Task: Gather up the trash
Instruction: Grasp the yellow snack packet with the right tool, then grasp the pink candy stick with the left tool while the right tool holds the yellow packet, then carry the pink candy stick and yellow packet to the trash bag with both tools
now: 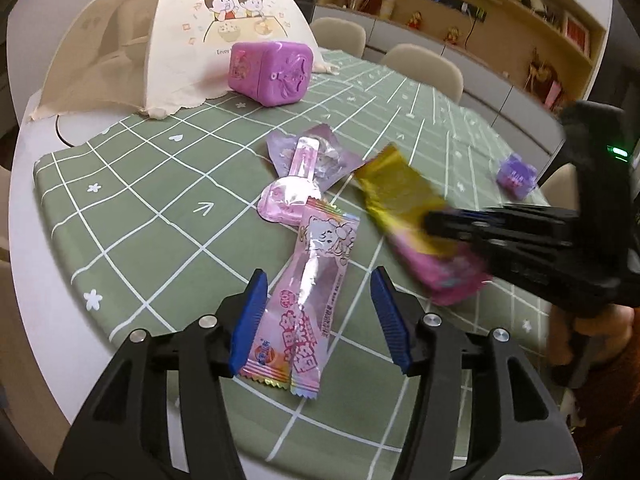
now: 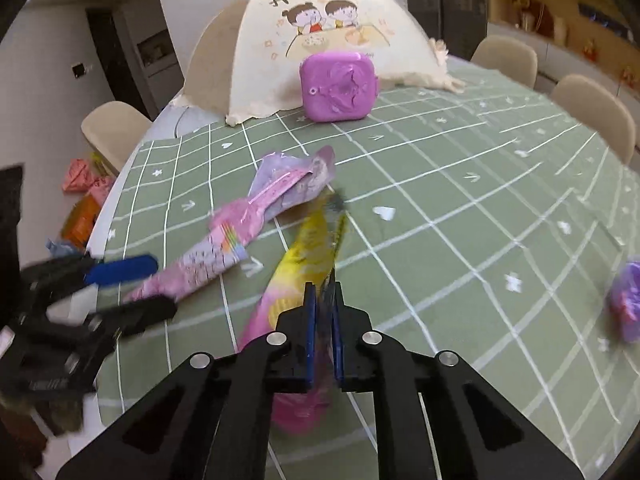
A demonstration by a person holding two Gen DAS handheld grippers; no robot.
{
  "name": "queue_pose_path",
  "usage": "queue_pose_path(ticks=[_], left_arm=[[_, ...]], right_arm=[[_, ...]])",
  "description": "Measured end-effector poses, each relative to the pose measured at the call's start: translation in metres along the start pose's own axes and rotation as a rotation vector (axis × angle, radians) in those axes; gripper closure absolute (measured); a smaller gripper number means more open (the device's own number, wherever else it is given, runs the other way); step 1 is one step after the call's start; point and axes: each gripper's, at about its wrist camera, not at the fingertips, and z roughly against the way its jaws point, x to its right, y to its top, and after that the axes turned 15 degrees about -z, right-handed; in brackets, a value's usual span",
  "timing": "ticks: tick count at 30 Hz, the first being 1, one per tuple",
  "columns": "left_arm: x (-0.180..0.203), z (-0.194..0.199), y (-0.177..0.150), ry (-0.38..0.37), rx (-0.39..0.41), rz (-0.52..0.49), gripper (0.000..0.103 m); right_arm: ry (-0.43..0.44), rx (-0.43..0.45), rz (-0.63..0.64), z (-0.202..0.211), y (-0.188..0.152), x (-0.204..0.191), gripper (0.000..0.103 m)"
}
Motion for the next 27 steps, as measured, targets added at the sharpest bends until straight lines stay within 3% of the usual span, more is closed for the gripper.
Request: queue_pose_path(ticks=[5,6,8,11,20,27], left_arm=[[-0.002,-0.015,0.009,0.000,-0.051,-0.013,0.052],[-0.002,-0.017,0.012,0.001,-0.059,-0.019,0.055],[0.000,-0.019,0.017,-0.008,-0.066,-0.021,0.074],[0.009,-0.016,0.022,0.001,-0.055,-0.033,0.086],[0.065,0.003,0.045,-0.040,0.032,-0.088,0.091],[0.140,0.015,0.073,-0.122,0.112,-0.157,0.091]], right_arm=[[-0.078,0.077,0.009,0.037,-0.023,0.023,0.094],[-0.093,0.092,0.014,0.045,-0.029,0.028,0.094],[-0.119,0.115,0.019,0.058,-0.037,0.039,0.094],[-0.150,0.152,0.012,0.076,-0.046,0.056,0.094],[-0.151,0.251,-0.088,0.127,-0.059,0.102,0.094],[-0.181,0.357,-0.144,0.181,-0.079,0.137,0.094]])
